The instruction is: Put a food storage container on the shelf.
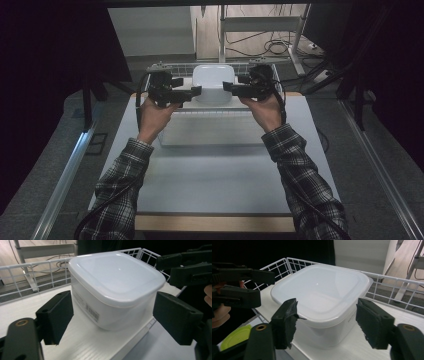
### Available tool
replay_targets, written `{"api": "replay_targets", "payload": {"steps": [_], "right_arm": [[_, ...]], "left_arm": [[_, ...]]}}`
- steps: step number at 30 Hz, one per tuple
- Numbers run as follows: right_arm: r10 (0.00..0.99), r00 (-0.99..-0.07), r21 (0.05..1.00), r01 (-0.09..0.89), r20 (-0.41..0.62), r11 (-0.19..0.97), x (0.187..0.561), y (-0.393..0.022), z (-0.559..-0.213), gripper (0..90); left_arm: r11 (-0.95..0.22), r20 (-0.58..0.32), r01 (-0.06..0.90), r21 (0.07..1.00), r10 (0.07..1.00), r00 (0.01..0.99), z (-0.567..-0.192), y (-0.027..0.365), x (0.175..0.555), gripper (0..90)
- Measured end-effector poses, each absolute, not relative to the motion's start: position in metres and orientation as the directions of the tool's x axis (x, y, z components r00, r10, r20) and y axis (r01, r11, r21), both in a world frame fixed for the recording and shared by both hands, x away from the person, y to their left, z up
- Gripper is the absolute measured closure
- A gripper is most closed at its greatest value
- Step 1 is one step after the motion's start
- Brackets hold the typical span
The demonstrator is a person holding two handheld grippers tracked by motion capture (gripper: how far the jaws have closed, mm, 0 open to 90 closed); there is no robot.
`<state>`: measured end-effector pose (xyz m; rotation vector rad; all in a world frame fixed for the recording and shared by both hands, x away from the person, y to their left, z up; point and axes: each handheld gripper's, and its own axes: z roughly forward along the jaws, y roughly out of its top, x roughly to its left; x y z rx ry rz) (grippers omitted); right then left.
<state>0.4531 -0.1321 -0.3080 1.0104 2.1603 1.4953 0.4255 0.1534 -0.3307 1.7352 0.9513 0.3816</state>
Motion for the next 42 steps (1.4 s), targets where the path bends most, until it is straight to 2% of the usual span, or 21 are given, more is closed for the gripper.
{"api": "replay_targets", "payload": {"steps": [8, 15, 27, 32, 42], "right_arm": [[0.681, -0.721, 0.907, 0.364, 0.13, 0.212, 0.444, -0.135, -0.31, 26.6], [0.661, -0.741, 0.904, 0.357, 0.121, 0.235, 0.435, -0.14, -0.315, 20.4], [0.639, -0.762, 0.902, 0.342, 0.103, 0.263, 0.417, -0.151, -0.328, 11.7], [0.628, -0.775, 0.904, 0.318, 0.075, 0.285, 0.407, -0.152, -0.335, 9.0], [0.593, -0.805, 0.892, 0.281, 0.018, 0.354, 0.384, -0.159, -0.35, 3.1]], "left_arm": [[-0.149, -0.157, 0.373, 0.916, 0.722, 0.674, -0.335, 0.152, 0.412, 7.6], [-0.194, -0.076, 0.312, 0.93, 0.73, 0.68, -0.34, 0.154, 0.396, 7.8], [-0.211, -0.084, 0.302, 0.93, 0.678, 0.731, -0.356, 0.164, 0.372, 9.7], [-0.231, -0.096, 0.329, 0.916, 0.67, 0.736, -0.361, 0.167, 0.361, 9.9], [-0.266, -0.052, 0.296, 0.918, 0.657, 0.752, -0.379, 0.166, 0.337, 6.6]]}}
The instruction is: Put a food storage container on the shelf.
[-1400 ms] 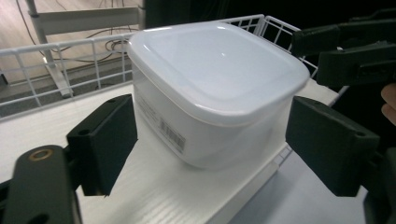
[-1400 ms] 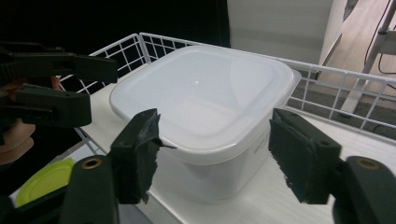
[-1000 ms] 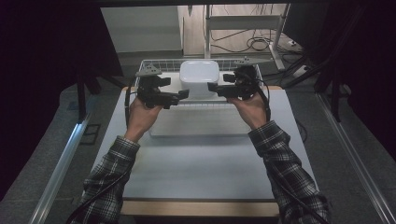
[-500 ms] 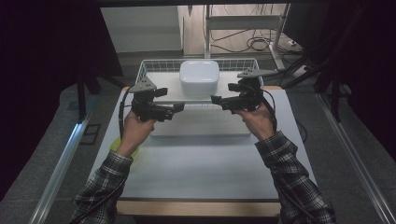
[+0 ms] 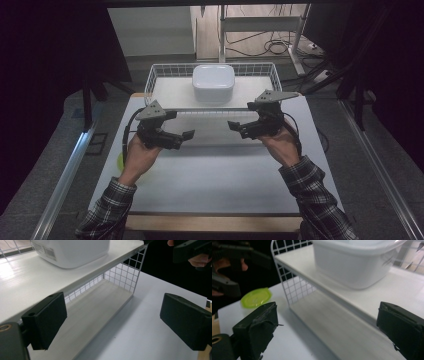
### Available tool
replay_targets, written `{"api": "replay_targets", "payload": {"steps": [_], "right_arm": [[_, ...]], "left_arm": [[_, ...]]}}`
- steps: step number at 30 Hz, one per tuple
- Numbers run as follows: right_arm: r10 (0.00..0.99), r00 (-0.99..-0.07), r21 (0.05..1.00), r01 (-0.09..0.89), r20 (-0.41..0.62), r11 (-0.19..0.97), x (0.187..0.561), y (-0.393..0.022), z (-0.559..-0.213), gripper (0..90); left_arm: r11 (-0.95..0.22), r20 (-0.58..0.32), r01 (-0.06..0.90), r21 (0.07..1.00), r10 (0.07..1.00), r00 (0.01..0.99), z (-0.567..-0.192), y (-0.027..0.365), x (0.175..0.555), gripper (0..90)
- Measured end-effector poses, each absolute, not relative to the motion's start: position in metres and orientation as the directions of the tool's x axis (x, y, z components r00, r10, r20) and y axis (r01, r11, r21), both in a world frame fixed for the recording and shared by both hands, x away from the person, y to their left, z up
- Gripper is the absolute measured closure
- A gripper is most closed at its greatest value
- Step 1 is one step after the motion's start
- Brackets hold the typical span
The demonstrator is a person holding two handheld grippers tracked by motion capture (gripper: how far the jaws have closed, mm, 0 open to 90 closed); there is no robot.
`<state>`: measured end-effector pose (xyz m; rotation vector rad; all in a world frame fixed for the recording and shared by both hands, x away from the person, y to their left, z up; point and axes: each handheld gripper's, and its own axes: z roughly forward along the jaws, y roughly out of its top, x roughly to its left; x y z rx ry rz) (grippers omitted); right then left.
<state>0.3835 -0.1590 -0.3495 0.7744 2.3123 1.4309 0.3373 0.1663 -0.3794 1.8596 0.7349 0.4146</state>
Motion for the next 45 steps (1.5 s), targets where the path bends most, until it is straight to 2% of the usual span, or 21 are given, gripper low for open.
{"api": "replay_targets", "payload": {"steps": [4, 19, 26, 37, 45], "right_arm": [[0.577, -0.817, 0.883, 0.272, 0.002, 0.383, 0.375, -0.161, -0.357, 1.0], [0.585, -0.81, 0.873, 0.317, 0.046, 0.37, 0.349, -0.177, -0.386, 0.2], [0.61, -0.792, 0.879, 0.313, 0.032, 0.36, 0.336, -0.185, -0.402, 0.1], [0.639, -0.768, 0.874, 0.341, 0.046, 0.346, 0.324, -0.201, -0.43, 0.1], [0.639, -0.766, 0.853, 0.378, 0.07, 0.36, 0.314, -0.203, -0.453, 0.5]], "left_arm": [[-0.247, -0.079, 0.303, 0.92, 0.642, 0.762, -0.388, 0.165, 0.33, 6.7], [-0.285, -0.071, 0.32, 0.903, 0.636, 0.768, -0.422, 0.162, 0.307, 6.0], [-0.295, -0.051, 0.329, 0.897, 0.67, 0.74, -0.439, 0.166, 0.296, 6.0], [-0.26, -0.098, 0.387, 0.884, 0.707, 0.7, -0.463, 0.177, 0.281, 5.5], [-0.267, -0.112, 0.42, 0.867, 0.718, 0.687, -0.486, 0.181, 0.272, 1.9]]}}
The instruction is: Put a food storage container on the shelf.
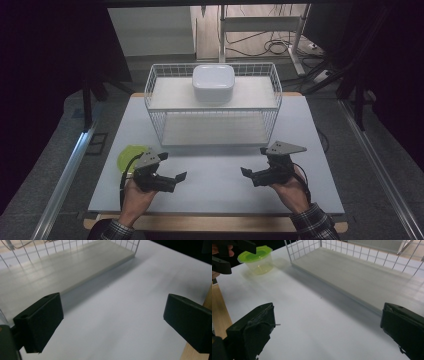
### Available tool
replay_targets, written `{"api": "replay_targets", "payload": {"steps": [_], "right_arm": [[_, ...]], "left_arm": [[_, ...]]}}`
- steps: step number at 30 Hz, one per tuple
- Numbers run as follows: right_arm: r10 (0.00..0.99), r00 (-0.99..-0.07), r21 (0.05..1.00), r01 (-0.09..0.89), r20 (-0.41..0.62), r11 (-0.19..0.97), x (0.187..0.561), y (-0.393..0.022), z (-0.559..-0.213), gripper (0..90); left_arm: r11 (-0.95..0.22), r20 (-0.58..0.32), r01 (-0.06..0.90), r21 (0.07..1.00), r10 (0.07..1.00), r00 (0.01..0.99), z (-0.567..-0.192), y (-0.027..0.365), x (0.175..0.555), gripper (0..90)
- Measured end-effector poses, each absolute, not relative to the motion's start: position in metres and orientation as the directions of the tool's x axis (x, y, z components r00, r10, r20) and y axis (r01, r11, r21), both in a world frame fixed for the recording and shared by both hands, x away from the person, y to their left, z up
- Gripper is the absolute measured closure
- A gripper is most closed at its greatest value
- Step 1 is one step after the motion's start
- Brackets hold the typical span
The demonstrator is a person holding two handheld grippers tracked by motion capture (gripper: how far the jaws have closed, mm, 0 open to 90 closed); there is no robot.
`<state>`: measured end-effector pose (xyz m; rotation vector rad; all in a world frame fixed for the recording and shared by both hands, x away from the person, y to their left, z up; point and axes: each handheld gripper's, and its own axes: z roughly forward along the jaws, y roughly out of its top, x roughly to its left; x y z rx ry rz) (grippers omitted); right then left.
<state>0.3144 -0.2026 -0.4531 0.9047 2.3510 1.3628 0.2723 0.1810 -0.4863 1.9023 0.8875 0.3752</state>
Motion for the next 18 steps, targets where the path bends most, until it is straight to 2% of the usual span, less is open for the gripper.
{"api": "replay_targets", "payload": {"steps": [18], "right_arm": [[0.636, -0.771, 0.804, 0.395, 0.027, 0.444, 0.301, -0.206, -0.487, 1.1]], "left_arm": [[-0.337, -0.075, 0.459, 0.822, 0.734, 0.674, -0.509, 0.173, 0.266, 1.3]]}}
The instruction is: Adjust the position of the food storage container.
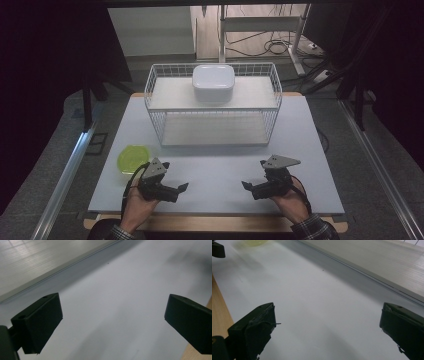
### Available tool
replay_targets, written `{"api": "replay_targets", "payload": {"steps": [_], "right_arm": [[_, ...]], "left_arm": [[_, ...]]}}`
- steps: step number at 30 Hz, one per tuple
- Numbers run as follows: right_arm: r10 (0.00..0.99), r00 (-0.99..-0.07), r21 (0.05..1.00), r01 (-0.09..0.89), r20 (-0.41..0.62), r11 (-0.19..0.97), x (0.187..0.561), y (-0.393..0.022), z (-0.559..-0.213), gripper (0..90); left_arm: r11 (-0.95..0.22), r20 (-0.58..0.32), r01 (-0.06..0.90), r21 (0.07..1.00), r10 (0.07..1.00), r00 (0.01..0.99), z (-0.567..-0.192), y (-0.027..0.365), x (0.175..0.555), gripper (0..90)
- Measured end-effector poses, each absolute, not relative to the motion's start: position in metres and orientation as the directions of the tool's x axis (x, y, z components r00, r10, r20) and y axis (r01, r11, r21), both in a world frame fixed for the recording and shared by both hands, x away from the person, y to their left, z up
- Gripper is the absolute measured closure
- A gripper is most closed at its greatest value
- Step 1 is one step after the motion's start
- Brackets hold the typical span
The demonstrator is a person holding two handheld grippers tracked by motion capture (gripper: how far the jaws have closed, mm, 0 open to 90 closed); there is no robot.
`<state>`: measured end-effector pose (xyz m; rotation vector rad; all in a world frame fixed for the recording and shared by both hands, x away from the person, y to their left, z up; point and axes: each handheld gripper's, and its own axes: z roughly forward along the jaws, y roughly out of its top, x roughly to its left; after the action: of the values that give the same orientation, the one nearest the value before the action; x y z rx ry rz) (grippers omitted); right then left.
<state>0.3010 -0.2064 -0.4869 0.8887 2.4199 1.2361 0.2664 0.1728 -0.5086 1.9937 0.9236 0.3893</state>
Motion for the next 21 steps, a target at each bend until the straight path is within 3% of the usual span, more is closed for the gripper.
{"api": "replay_targets", "payload": {"steps": [4, 8, 14, 21], "right_arm": [[0.644, -0.764, 0.802, 0.404, 0.032, 0.44, 0.303, -0.208, -0.49, 1.3], [0.643, -0.766, 0.792, 0.411, 0.032, 0.45, 0.305, -0.207, -0.494, 1.6], [0.642, -0.766, 0.786, 0.418, 0.035, 0.456, 0.306, -0.206, -0.497, 1.9], [0.636, -0.771, 0.776, 0.423, 0.037, 0.467, 0.307, -0.206, -0.5, 2.7]], "left_arm": [[-0.302, -0.119, 0.48, 0.823, 0.735, 0.667, -0.507, 0.179, 0.27, 2.8], [-0.32, -0.084, 0.477, 0.819, 0.754, 0.651, -0.503, 0.184, 0.271, 10.5], [-0.297, -0.085, 0.489, 0.82, 0.783, 0.617, -0.496, 0.2, 0.275, 41.6], [-0.187, -0.152, 0.531, 0.826, 0.834, 0.53, -0.492, 0.236, 0.283, 76.2]]}}
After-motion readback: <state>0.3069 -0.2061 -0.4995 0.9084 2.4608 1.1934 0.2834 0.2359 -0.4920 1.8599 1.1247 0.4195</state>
